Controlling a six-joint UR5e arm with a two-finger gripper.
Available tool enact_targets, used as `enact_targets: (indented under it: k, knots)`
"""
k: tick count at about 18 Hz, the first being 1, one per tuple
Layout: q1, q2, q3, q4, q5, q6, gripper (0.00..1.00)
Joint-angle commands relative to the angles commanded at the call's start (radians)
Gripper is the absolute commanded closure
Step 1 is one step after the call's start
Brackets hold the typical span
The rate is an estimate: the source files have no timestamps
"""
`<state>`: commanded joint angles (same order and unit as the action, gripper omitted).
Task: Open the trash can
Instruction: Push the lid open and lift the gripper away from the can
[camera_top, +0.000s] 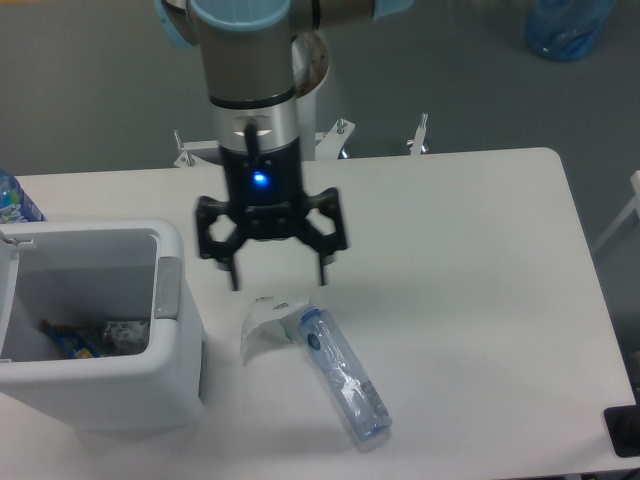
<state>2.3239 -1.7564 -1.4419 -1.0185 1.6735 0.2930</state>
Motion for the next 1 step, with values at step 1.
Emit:
enact_targets:
  k: [1]
  knots:
    - [0.008,0.000,0.000,-0.002,0.003,0.000,0.00]
